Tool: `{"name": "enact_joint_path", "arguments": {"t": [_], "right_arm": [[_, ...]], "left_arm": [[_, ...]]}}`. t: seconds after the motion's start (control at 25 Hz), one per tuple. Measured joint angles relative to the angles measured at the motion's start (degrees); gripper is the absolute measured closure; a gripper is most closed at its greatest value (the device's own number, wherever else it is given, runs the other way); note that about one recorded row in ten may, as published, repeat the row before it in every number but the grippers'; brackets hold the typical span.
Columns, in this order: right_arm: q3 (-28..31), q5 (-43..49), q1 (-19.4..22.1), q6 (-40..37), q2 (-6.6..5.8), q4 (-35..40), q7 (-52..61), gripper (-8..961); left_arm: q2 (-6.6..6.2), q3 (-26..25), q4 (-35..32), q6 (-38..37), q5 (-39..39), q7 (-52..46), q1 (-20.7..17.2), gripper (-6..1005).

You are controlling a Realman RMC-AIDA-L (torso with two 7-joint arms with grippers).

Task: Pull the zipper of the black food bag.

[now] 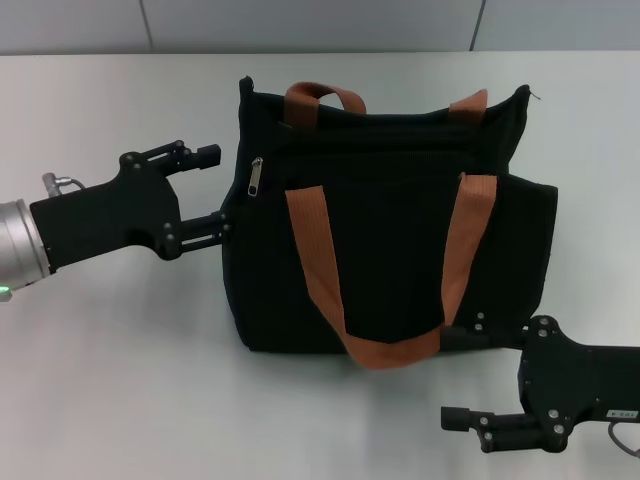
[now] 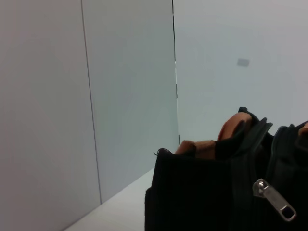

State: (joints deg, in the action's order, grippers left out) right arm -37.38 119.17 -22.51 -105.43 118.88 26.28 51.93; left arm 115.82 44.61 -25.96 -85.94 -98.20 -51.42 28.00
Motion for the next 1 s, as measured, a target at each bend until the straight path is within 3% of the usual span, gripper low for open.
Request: {"name": "enact_joint_path", "arguments": {"t": [0.48, 0.64, 0.84, 1.0], "right_arm": [[0.03, 0.0, 0.0, -0.04, 0.12, -0.27, 0.0, 175], [0.08, 0.01, -0.1, -0.04, 0.2, -0.27, 0.0, 176], [0.12, -0.38, -0.38, -0.47, 0.22, -0.43, 0.17, 176], [0.12, -4.79, -0.92, -5.7, 0.12, -1.69, 1.35, 176]], "left_arm": [[1.73, -3.12, -0.15, -0.38, 0.65, 7.96, -0.54, 426], [1.86, -3.17, -0.16, -0.64, 0.65, 8.38, -0.58, 665], [2.0, -3.31, -0.15, -1.69, 1.18, 8.4, -0.81, 826], [2.1, -3.32, -0.15, -2.3, 2.18, 8.41, -1.03, 917]]}}
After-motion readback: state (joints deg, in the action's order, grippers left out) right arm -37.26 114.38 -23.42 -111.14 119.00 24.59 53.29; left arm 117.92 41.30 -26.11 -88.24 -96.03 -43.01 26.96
